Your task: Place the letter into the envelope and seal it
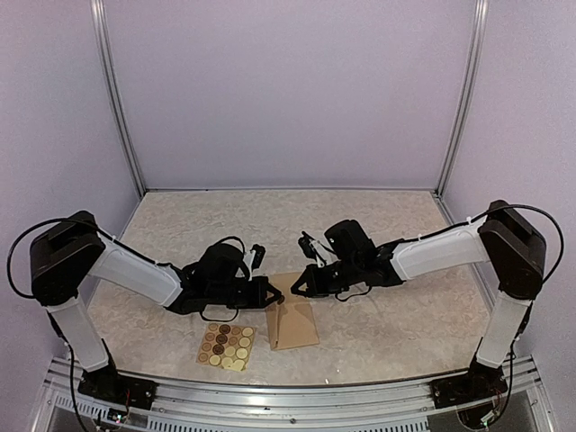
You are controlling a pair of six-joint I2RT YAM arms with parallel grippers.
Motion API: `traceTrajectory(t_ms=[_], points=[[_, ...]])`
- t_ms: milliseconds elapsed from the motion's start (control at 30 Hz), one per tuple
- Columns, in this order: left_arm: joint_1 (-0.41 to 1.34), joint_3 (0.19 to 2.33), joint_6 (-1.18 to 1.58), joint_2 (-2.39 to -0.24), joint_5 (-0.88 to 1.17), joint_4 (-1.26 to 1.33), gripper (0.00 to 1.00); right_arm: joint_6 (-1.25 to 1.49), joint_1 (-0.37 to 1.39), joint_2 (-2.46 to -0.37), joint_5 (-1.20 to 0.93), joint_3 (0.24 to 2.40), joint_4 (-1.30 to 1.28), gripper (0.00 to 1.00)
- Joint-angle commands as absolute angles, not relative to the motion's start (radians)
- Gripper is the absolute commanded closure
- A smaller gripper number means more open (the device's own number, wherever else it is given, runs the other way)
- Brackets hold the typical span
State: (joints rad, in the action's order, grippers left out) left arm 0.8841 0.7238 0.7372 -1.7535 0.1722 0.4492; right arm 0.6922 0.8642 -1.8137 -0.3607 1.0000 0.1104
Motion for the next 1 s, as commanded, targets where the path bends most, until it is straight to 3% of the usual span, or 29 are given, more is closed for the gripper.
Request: traceTrajectory(t_ms=[0, 300, 967], points=[[0.888, 0.696, 0.754, -1.788, 0.158, 0.459, 1.0, 0.683, 0.876, -1.834, -0.379, 1.02, 0.112, 1.0], [0.886, 0.661, 0.738, -1.695, 0.11, 0.445, 1.0, 0.683, 0.877, -1.817, -0.366, 1.02, 0.104, 1.0], [0.908, 0.699, 0.767, -1.879, 0.18, 0.53, 1.0, 0.676, 0.885, -1.867, -0.41, 1.062, 0.103, 1.0]])
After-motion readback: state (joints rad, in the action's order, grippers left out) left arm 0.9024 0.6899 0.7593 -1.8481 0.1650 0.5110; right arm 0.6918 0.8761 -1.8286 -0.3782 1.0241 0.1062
